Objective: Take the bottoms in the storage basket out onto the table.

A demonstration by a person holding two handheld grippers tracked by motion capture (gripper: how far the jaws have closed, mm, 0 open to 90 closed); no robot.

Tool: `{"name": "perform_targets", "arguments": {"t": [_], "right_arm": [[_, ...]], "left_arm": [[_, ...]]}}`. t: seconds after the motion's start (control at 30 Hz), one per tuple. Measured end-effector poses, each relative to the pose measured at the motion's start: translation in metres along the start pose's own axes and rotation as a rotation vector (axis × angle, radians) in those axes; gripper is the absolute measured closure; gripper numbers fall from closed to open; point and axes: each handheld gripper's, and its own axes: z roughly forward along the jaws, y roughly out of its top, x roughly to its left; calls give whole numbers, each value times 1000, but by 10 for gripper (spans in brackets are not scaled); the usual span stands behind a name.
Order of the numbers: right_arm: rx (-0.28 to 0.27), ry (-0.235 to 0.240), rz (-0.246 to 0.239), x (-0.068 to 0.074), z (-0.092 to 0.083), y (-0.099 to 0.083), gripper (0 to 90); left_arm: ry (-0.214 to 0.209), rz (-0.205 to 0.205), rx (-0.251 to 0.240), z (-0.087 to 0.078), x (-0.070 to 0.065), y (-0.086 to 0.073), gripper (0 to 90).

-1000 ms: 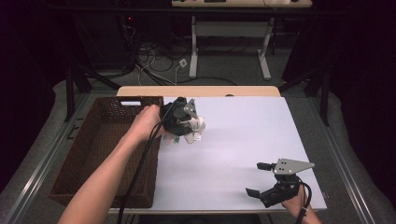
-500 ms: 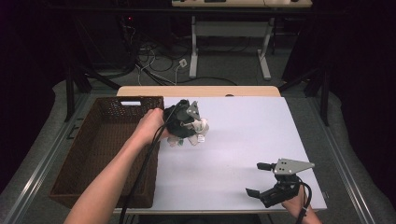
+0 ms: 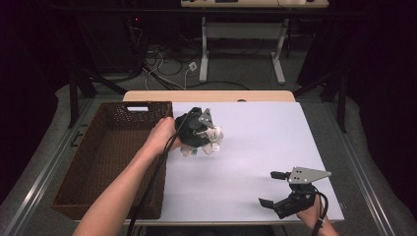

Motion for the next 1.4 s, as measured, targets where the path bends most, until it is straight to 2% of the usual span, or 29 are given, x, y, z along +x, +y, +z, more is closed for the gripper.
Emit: {"name": "perform_targets", "arguments": {"t": [0.3, 0.57, 1.1, 1.4], "right_arm": [[1, 0, -1, 0, 0, 0, 0], [4, 1, 0, 0, 0, 0, 0], [-2, -3, -5, 0, 0, 0, 0], [-1, 0, -5, 0, 0, 0, 0]], "left_arm": [[-10, -33, -33, 12, -4, 1, 668], [-20, -49, -33, 23, -7, 1, 668], [-9, -83, -59, 31, -6, -1, 668], [-24, -118, -75, 41, -6, -2, 668]]}}
